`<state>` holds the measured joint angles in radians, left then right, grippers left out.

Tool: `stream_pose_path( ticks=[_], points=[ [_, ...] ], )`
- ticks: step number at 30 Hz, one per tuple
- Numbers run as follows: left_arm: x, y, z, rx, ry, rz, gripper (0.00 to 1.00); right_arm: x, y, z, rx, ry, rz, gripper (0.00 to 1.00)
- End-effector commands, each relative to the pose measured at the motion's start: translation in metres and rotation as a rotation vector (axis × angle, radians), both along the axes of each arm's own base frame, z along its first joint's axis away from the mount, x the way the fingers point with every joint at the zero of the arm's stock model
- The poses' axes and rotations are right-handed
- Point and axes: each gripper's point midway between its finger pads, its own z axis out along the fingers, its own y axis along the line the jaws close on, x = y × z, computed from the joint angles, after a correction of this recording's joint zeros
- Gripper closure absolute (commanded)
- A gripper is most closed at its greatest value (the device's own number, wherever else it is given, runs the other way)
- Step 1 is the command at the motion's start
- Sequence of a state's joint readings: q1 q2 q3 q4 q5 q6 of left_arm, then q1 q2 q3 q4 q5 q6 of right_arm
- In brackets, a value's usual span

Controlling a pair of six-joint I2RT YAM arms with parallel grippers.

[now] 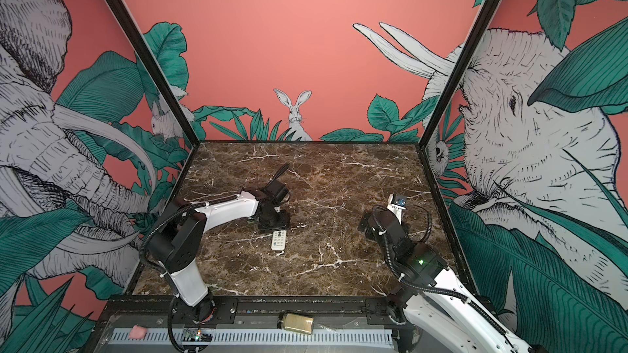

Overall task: Load the batteries into the remote control
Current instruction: 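Open the left gripper to release the remote on the table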

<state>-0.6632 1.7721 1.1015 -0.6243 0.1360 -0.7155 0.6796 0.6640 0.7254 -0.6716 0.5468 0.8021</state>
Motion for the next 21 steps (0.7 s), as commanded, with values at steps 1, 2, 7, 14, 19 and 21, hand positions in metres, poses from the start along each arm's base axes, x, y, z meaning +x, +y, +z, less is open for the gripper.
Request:
stream_pose_path(
  ticks=[1,2,7,14,19,21],
  points=[
    [-0.005,0.0,0.01,-0.009,-0.006,-0.017,0.17,0.007,-0.002,0.001,-0.018,-0.026,-0.025,0.01],
    [-0.005,-0.001,0.013,-0.011,-0.013,-0.023,0.15,0.009,-0.001,0.002,-0.027,-0.028,-0.021,0.01],
    [-0.002,-0.001,0.028,-0.029,-0.06,-0.042,0.07,0.014,-0.01,0.003,-0.074,-0.054,-0.065,0.01],
    [-0.006,0.006,0.056,-0.034,-0.118,-0.063,0.03,0.023,-0.008,0.007,-0.152,-0.116,-0.032,0.01],
    [-0.004,0.028,0.075,0.019,-0.225,-0.052,0.01,0.03,-0.013,0.006,-0.261,-0.166,-0.02,0.01],
    [0.0,0.043,0.08,0.069,-0.271,-0.047,0.01,0.032,-0.017,0.006,-0.32,-0.186,-0.026,0.01]
  ],
)
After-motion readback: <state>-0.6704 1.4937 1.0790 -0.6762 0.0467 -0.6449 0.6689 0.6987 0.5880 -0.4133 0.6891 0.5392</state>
